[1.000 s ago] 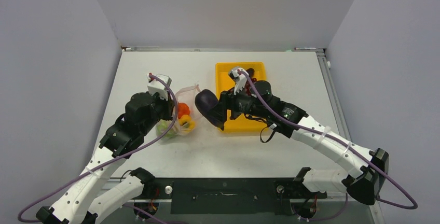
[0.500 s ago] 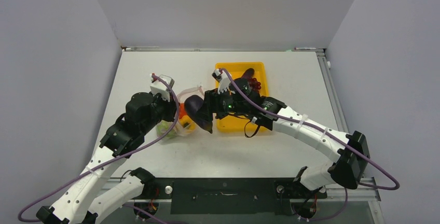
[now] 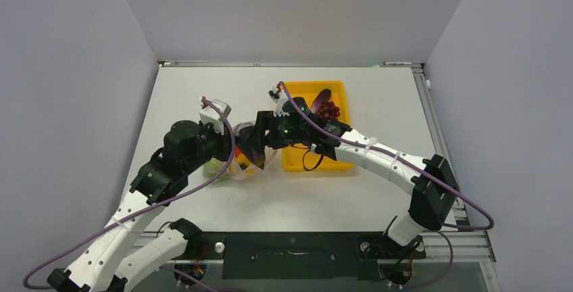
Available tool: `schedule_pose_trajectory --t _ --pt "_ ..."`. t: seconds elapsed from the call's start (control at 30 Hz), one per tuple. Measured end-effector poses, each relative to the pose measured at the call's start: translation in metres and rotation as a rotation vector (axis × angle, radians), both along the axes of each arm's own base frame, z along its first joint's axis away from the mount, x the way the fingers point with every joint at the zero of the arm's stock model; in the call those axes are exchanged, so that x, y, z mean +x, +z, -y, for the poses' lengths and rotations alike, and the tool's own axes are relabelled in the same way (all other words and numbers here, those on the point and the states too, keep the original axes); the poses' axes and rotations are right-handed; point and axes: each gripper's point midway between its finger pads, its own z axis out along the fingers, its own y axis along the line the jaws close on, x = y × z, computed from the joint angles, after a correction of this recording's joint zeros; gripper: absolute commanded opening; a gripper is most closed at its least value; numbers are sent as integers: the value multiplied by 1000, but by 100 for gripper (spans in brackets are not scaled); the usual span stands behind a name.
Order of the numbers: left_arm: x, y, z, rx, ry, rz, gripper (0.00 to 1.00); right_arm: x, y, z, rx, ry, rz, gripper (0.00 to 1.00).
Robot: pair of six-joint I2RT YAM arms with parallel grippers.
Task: Place the food in the zip-top bag and seal the zipper
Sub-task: Place the fake vegetable in the zipper food storage bag.
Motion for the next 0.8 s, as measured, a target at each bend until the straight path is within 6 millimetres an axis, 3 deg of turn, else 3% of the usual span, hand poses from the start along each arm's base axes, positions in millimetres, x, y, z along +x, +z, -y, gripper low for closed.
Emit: schedule_pose_trajectory --t 0.43,0.67,0.8 --pt "-5 -1 11 -18 -62 -15 0 19 -11 -21 61 -160 -63 5" --pt "-6 -2 13 -21 -71 -20 0 20 -39 -34 -6 -232 -28 5" --pt "-6 -2 13 -22 -70 -21 0 18 -46 -38 -31 -273 10 5"
